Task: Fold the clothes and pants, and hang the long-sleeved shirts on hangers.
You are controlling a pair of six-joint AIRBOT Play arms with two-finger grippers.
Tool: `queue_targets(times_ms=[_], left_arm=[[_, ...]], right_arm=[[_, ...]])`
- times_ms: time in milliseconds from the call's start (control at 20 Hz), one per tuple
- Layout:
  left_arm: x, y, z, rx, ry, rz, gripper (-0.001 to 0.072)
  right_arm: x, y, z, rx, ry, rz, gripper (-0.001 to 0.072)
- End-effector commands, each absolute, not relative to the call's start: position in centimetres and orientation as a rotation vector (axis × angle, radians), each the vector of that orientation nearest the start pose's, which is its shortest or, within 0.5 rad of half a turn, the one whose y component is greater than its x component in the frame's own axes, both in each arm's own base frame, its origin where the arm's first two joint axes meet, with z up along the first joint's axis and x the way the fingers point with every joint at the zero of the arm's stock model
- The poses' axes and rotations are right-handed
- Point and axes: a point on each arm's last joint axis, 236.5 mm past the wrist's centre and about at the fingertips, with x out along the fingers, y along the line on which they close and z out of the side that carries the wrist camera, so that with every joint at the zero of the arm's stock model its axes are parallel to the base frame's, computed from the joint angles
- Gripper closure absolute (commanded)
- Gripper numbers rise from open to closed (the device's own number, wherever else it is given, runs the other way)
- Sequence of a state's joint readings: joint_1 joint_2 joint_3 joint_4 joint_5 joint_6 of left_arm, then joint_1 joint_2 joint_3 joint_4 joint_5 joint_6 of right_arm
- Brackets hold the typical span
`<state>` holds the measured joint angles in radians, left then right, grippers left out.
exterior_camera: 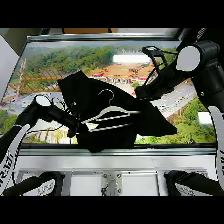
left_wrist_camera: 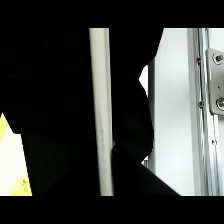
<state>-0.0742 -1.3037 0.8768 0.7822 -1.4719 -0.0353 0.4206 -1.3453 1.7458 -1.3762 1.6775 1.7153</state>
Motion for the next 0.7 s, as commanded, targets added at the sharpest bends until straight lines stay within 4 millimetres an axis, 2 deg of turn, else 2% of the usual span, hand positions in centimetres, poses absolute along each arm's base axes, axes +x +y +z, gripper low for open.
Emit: queue_targets(times_ms=[0, 200, 300, 450, 650], left_arm=[[23.5, -19.2, -1.4, 0.37, 0.923, -1.598, 0.0698], [24.2, -19.9, -0.6, 0.314, 0.883, -1.58, 0.0698], [24.6, -20.0, -0.3, 0.291, 0.867, -1.568, 0.0698], [24.5, -19.9, -0.3, 0.293, 0.872, -1.573, 0.0698], [24.5, -19.9, -0.3, 0.293, 0.87, -1.57, 0.0698]], right_arm=[[31.8, 23.3, 16.8, -0.017, 1.272, 0.524, 0.07], [31.6, 28.1, 17.5, 0.016, 1.193, 0.59, 0.07], [31.3, 29.6, 17.3, 0.027, 1.185, 0.604, 0.07], [31.0, 30.7, 16.6, 0.026, 1.202, 0.611, 0.07], [31.0, 30.8, 16.3, 0.026, 1.21, 0.609, 0.0699]])
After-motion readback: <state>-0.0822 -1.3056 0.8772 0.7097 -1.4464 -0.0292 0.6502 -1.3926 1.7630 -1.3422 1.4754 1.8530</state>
